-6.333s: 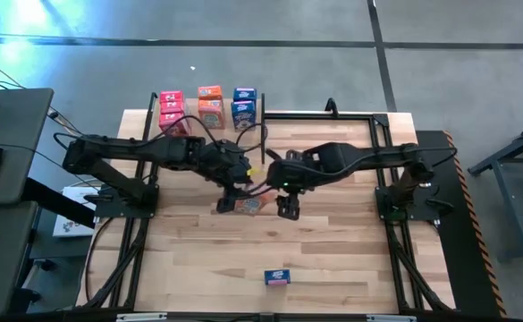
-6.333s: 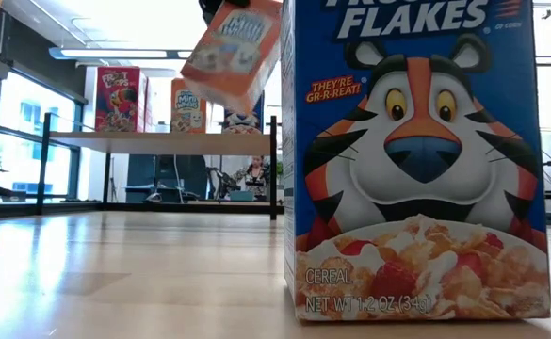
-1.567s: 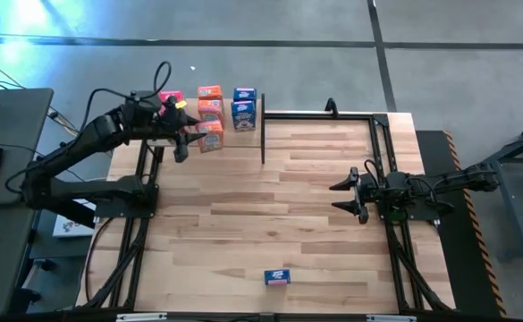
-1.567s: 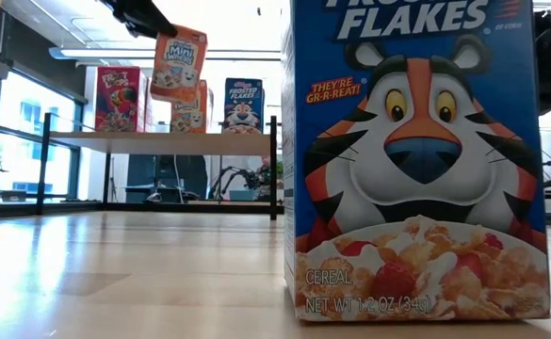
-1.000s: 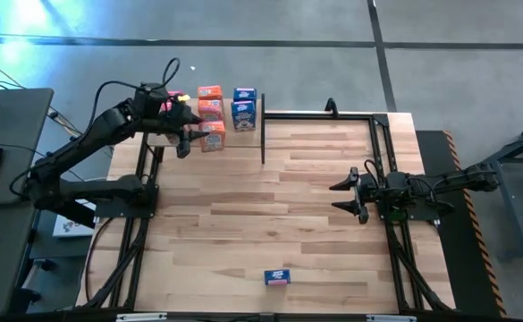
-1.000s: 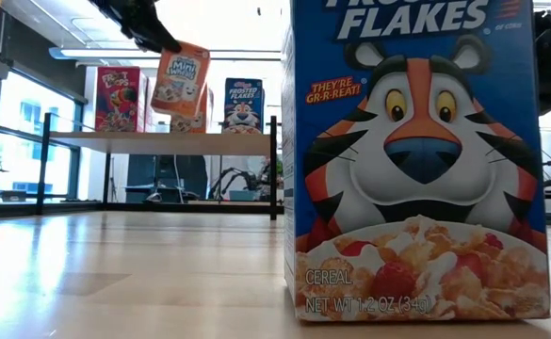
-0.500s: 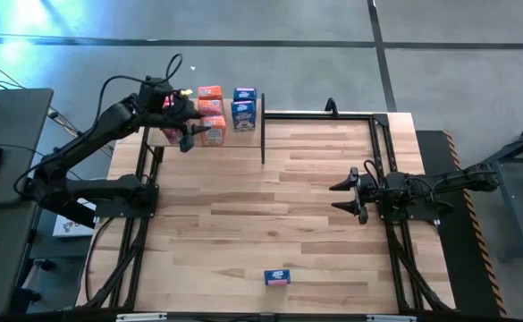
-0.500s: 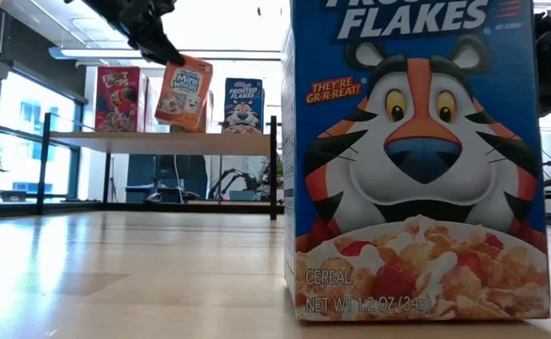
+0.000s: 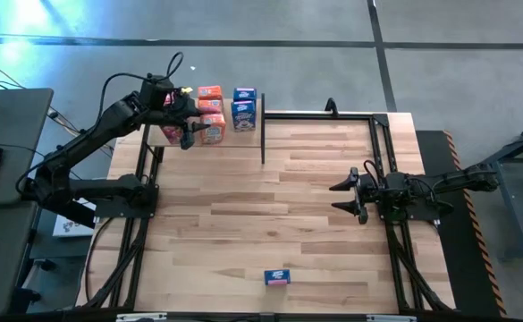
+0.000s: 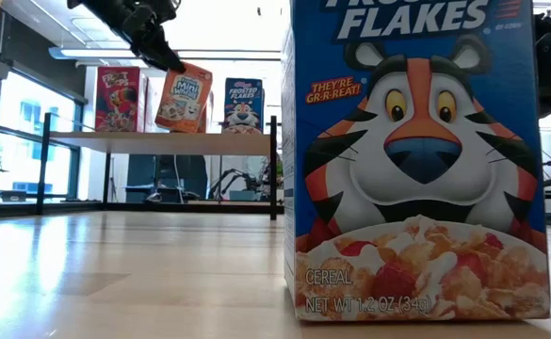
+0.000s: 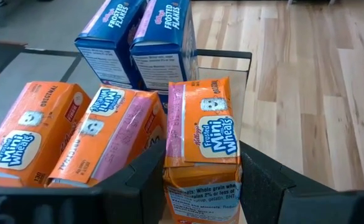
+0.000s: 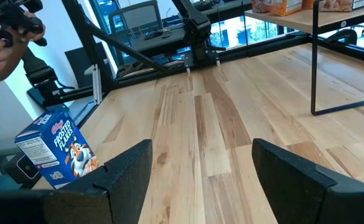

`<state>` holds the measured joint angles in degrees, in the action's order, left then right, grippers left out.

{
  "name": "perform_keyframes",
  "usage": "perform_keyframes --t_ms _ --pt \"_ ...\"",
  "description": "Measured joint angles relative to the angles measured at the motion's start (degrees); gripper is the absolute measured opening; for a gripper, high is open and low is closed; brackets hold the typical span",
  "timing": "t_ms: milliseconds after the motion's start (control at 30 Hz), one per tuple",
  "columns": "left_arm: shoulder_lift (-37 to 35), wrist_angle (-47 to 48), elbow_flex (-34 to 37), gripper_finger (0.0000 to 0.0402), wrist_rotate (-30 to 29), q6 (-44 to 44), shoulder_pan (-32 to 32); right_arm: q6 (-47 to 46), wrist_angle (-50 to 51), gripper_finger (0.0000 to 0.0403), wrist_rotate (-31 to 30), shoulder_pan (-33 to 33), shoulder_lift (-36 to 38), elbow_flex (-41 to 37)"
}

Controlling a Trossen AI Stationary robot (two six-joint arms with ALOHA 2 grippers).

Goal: Stack cereal on shelf
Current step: Put the orange cereal box on the the shelf aligned with the other orange cereal boxes

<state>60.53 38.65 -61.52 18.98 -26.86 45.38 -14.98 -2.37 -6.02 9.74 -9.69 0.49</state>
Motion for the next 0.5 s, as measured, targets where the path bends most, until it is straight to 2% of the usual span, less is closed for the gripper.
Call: perform_keyframes --t_ms 200,500 --pt "0.0 0.0 0.0 0.0155 0.0 -2.4 0.1 0.0 0.0 0.0268 0.0 0.0 0.0 0.0" --pt "1.3 -2.3 0.0 0.0162 1.5 -1.4 0.1 0.0 0.0 0.0268 0.0 0.0 0.0 0.0"
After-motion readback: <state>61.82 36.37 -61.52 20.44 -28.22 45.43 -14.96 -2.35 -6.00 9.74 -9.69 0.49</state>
